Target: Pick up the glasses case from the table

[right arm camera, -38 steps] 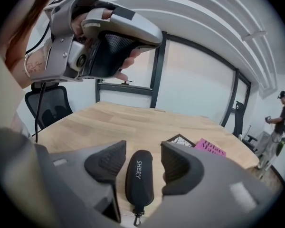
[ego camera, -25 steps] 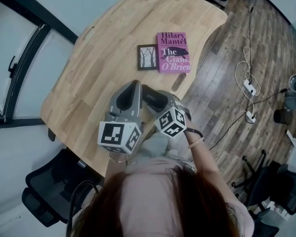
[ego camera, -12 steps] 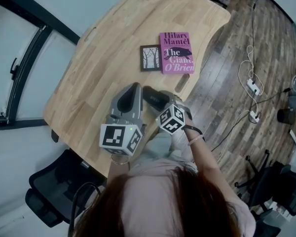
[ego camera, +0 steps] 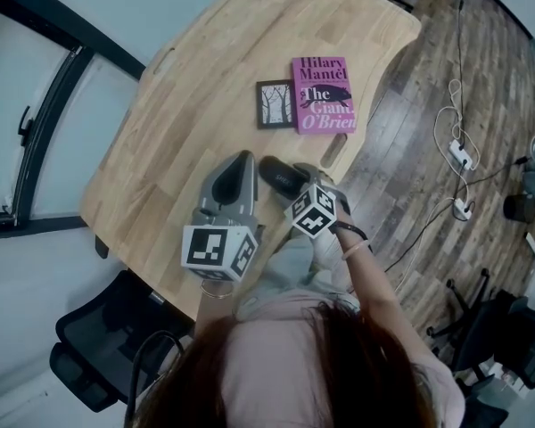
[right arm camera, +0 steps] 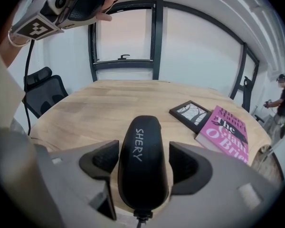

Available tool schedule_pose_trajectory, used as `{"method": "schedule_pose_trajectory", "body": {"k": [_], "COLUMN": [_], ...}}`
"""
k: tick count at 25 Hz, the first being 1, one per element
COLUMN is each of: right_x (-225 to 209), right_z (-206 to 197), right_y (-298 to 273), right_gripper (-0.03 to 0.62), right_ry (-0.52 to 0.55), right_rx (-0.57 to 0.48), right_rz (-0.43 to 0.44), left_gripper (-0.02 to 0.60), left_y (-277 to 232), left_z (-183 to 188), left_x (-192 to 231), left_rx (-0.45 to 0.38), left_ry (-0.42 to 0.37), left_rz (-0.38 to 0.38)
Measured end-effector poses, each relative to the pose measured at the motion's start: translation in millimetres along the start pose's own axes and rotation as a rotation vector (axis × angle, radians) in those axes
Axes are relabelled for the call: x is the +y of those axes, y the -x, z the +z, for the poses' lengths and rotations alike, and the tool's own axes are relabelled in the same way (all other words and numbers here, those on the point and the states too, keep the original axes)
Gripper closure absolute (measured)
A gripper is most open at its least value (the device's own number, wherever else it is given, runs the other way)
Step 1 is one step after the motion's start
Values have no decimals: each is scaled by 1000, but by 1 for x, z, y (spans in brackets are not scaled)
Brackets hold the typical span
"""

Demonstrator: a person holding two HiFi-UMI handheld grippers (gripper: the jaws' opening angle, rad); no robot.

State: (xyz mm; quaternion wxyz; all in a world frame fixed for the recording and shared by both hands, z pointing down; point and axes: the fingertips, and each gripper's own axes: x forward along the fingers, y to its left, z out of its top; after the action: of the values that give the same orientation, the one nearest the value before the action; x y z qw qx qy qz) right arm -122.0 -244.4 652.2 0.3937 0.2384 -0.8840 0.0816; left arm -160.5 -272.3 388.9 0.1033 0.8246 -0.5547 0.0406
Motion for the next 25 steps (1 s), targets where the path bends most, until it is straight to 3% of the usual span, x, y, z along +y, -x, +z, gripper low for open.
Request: {"method": "schedule_pose_trajectory", "body": {"k": [25], "right_x": [4], "right_z": [-14], "right_y": [-25], "right_gripper": [241], "right_ry": [23], "right_rx": [92], "right_rz": [73], "left_gripper": [571], "left_y": [-2], "left_z": [-14], "left_x": [20], "left_rx": [22], "left_ry": [45], "left_rz": [31]}}
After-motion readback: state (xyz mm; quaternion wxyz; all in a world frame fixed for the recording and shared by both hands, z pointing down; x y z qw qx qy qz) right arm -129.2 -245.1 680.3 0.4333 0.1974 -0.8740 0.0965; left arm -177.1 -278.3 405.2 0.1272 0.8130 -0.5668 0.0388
